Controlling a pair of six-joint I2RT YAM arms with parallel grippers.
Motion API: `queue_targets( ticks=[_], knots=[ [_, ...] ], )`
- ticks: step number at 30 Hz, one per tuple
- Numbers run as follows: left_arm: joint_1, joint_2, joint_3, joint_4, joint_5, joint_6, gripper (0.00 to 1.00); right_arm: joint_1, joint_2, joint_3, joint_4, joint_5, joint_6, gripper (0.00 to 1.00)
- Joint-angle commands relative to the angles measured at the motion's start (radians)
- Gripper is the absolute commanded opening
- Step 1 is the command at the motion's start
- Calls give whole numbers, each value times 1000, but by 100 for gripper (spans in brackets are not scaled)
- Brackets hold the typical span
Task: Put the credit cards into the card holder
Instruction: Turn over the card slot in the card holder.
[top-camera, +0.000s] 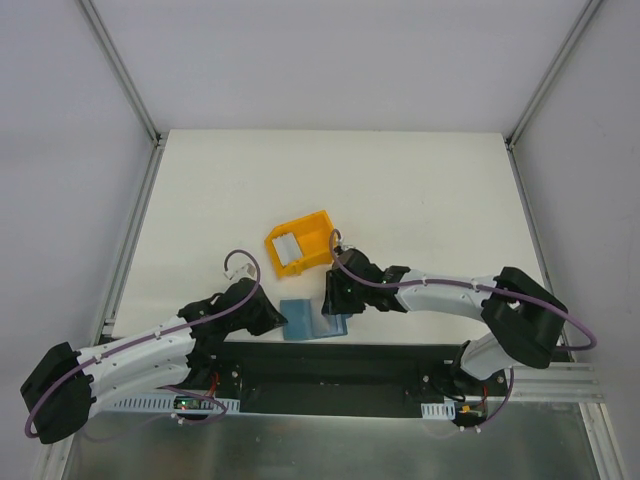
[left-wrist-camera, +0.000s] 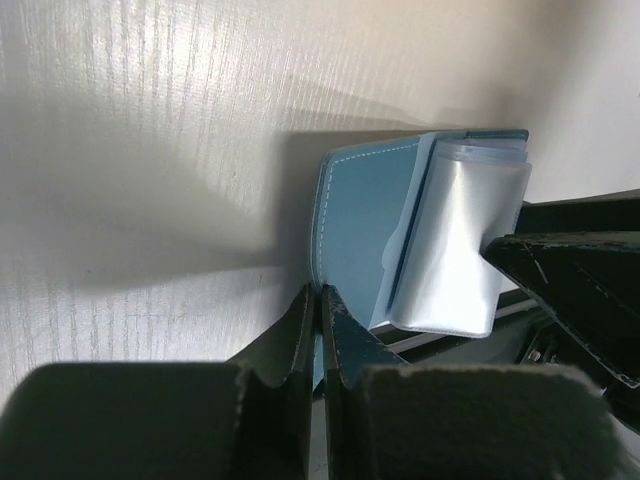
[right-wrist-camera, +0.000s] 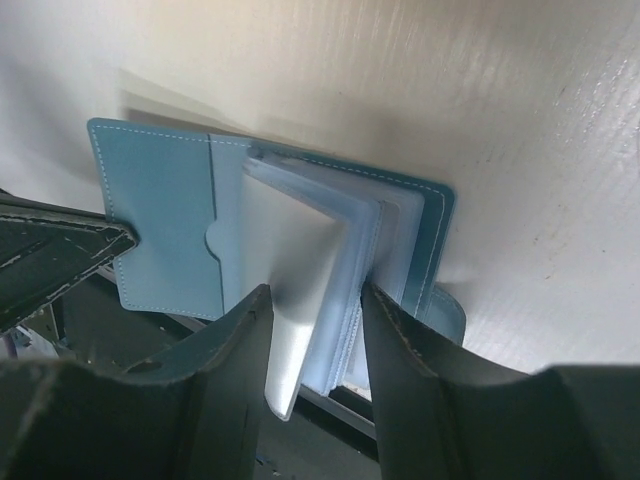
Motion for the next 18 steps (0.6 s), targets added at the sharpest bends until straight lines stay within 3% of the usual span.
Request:
queue_targets(
  ticks=[1,6,9,13,18],
  knots=[
    [7,1,-12,-20,-31,-17,0,0,35,23,10,-35,20,44],
    [7,2,-15,-19,-31,-17,0,5,40,28,37,-52,14,44],
    [5,10,-15,-19,-33,-18,0,12,24,40,50,-58,-2,41],
    [7,27,-13,-19,-33,-21,0,34,20,92,-6,-25,-34,30],
    [5,36,-13,-19,-39,-23,0,49,52,137,40,-105,-43,30]
  ],
)
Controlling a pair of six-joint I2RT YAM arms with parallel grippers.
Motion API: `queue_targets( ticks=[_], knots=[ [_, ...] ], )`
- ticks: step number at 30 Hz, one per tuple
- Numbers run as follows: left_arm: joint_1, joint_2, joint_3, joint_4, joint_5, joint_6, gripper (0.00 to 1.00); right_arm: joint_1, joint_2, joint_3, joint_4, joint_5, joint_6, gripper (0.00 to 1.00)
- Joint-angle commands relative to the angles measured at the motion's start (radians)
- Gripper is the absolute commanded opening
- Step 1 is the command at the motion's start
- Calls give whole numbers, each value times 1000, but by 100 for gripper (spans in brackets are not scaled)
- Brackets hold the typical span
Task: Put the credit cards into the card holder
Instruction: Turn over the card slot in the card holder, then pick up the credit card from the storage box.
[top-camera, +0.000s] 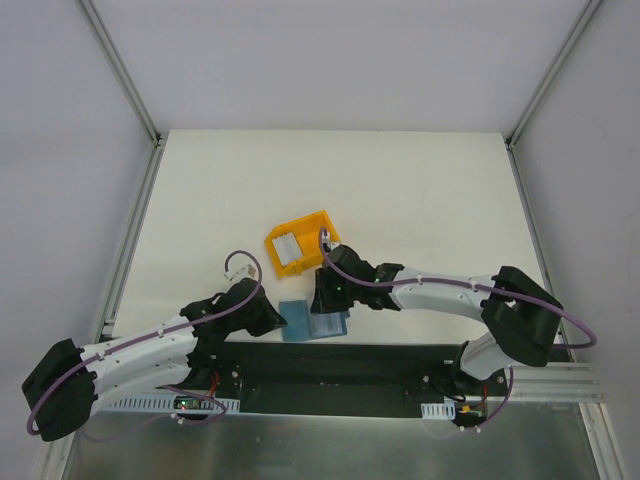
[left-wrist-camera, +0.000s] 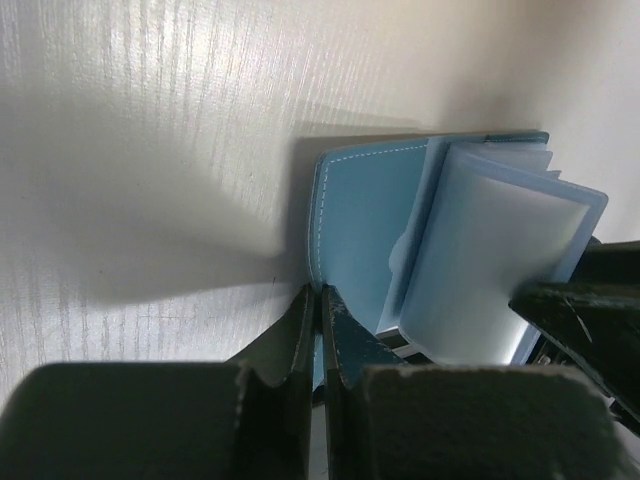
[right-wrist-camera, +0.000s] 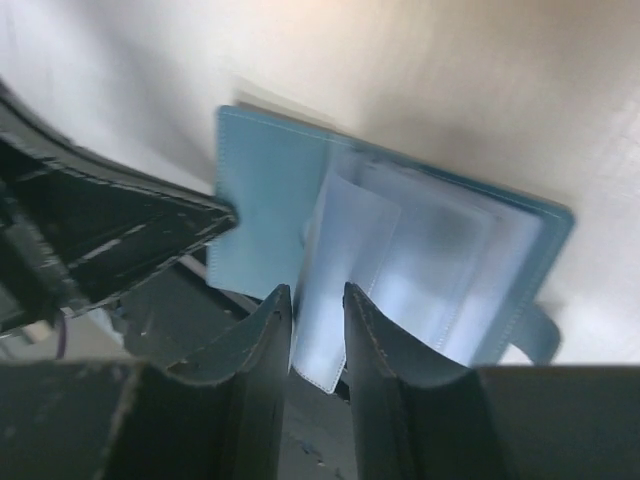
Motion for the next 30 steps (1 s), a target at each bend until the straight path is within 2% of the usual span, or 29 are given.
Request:
queue_targets(
  ticks=[1,11,22,30],
  knots=[
    [7,13,-14,-18,-40,-20,0,13,38,83,58,-96,-18,31],
    [8,-1,-66,-6,-52,-84,0,30,141,184,138,-251,-29,41],
    [16,-81,-137,15,-45,-115,0,-42,-7,140,56,-123,-93,47],
    [16,-40,-74,14,-41,-20,0,-109,30,305,-87,-63,-234,50]
  ],
)
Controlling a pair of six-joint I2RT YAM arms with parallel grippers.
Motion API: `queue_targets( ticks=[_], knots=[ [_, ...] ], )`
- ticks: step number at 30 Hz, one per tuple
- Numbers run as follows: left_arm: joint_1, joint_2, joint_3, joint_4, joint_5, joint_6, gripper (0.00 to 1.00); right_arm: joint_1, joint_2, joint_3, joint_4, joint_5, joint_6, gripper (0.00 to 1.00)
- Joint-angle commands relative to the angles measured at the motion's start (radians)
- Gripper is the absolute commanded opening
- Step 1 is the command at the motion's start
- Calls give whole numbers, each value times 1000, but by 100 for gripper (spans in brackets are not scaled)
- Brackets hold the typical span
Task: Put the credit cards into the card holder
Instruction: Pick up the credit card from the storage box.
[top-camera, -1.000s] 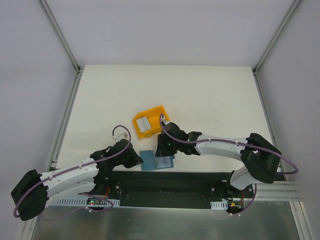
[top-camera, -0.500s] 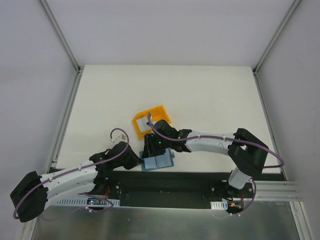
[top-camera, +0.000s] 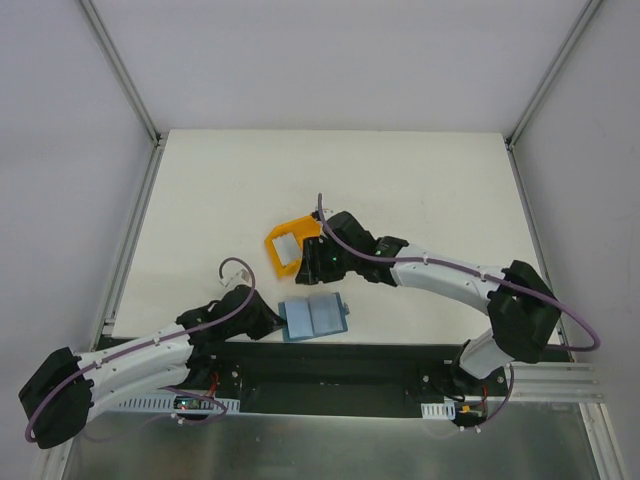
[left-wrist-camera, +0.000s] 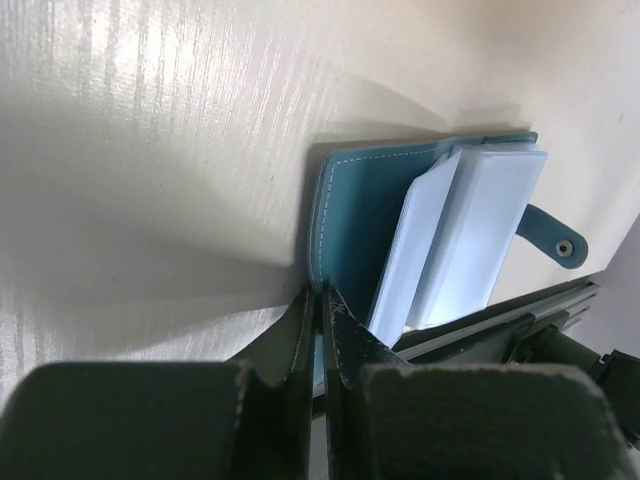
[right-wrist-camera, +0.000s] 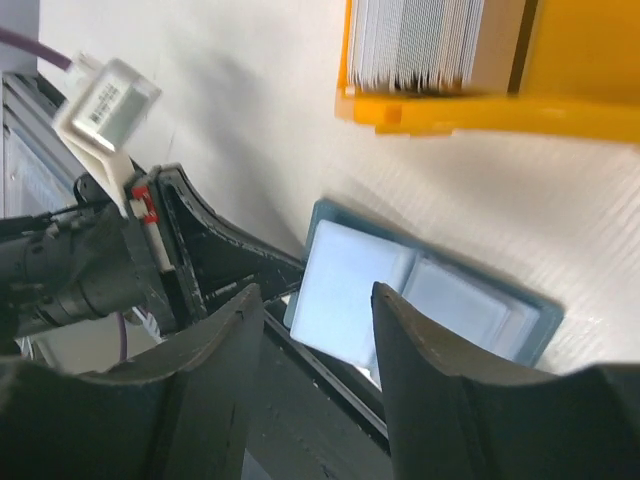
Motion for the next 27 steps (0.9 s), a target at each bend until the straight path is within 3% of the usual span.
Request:
queue_targets(
  ticks=[1,6,22,27],
  knots=[
    [10,47,33,-64,-20,69,0,-28,19,140,-89,53,-112,51],
    [10,72,45,-64,-17,78,0,-65,134,300,-182,52,-183,59],
    [12,10,28,-65,-14,112,8,-161,412,538,-250,-68,-220,62],
    [12,15,28,-65,-14,113,6,-171,460,578,-262,-88,-220,63]
  ],
)
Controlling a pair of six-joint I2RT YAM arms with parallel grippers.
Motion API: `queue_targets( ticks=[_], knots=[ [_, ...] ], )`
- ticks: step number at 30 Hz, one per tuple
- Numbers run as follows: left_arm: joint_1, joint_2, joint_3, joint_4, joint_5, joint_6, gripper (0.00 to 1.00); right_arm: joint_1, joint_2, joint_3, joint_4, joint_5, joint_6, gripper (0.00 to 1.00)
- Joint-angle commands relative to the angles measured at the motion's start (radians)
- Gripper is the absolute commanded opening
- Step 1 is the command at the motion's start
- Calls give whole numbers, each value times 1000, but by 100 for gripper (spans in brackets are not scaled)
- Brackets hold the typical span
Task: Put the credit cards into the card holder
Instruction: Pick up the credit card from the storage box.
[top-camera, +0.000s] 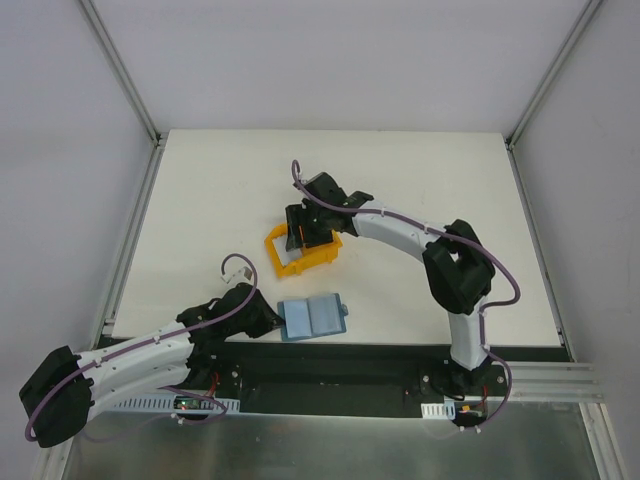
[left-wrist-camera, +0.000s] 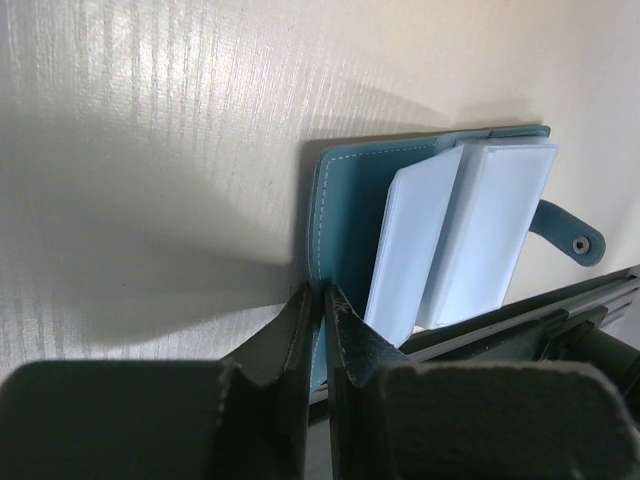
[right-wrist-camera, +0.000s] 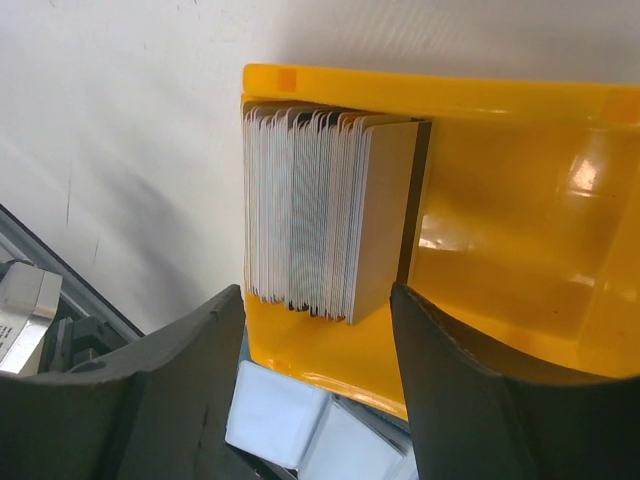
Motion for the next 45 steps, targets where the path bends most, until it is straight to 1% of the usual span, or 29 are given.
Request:
queue_targets(
  ticks=[1,3,9,13,16,18,24,31,33,38,40,45],
  knots=[
    [12,-2,-9,-33,-12,23,4,-8,46,88,-32,-53,-17,63],
    [10,-1,-9,-35,-12,23,3,-7,75,114,-41,-57,-17,63],
    [12,1,-10,-35,-11,19,2,-8,114,140,-47,-31,-14,65],
    [10,4,-13,-35,-12,16,2,-8,137,157,-47,-60,-17,67],
    [13,7,-13,-35,-11,12,3,-10,148,163,-46,-92,-11,66],
    [12,8,-12,-35,-9,13,3,-10,140,154,-32,-106,-11,64],
    [13,19,-7,-35,-8,15,3,-16,102,132,-3,-126,-7,49],
    [12,39,-1,-33,-5,18,3,-20,74,118,3,-130,-4,37],
    [13,41,-1,-33,-3,18,3,-20,66,118,5,-136,-2,32],
    [12,41,0,-33,-3,19,3,-25,59,117,8,-141,-1,28],
    [13,41,0,-33,-3,19,3,-24,54,114,9,-141,1,24],
    [13,42,2,-33,-5,21,4,-30,28,105,11,-130,1,21]
  ],
)
